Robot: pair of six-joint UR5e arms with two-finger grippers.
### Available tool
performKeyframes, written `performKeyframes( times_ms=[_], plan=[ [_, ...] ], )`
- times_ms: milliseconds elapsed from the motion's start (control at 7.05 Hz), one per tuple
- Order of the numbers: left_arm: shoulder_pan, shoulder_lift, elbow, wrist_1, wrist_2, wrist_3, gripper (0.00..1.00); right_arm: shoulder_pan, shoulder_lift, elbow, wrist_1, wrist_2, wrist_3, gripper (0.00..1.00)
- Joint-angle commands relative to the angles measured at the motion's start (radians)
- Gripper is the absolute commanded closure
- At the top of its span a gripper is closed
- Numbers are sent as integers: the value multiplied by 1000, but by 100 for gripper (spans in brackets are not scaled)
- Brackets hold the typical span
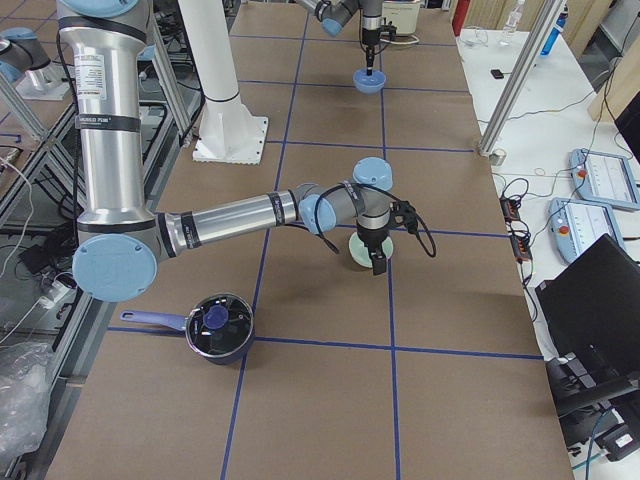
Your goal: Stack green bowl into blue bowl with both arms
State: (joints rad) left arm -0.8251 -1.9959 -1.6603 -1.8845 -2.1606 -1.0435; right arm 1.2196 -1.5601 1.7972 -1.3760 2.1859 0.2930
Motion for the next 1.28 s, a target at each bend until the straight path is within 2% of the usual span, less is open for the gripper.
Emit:
performKeyframes(
  times_ms=[0, 284, 426, 1135],
  plan=[
    [182, -218, 28, 180, 149, -165, 100, 0, 2, 1, 0, 0, 3, 0],
    [289, -327, 120, 174, 252, -239, 100, 0, 5, -1, 0, 2, 3, 0],
    [322, -351, 149, 171, 284, -242, 100, 0, 8, -1, 0, 5, 5, 0],
    [320, -334, 143, 166, 286, -208, 96, 0, 14, 1, 0, 5, 17, 0]
  ],
)
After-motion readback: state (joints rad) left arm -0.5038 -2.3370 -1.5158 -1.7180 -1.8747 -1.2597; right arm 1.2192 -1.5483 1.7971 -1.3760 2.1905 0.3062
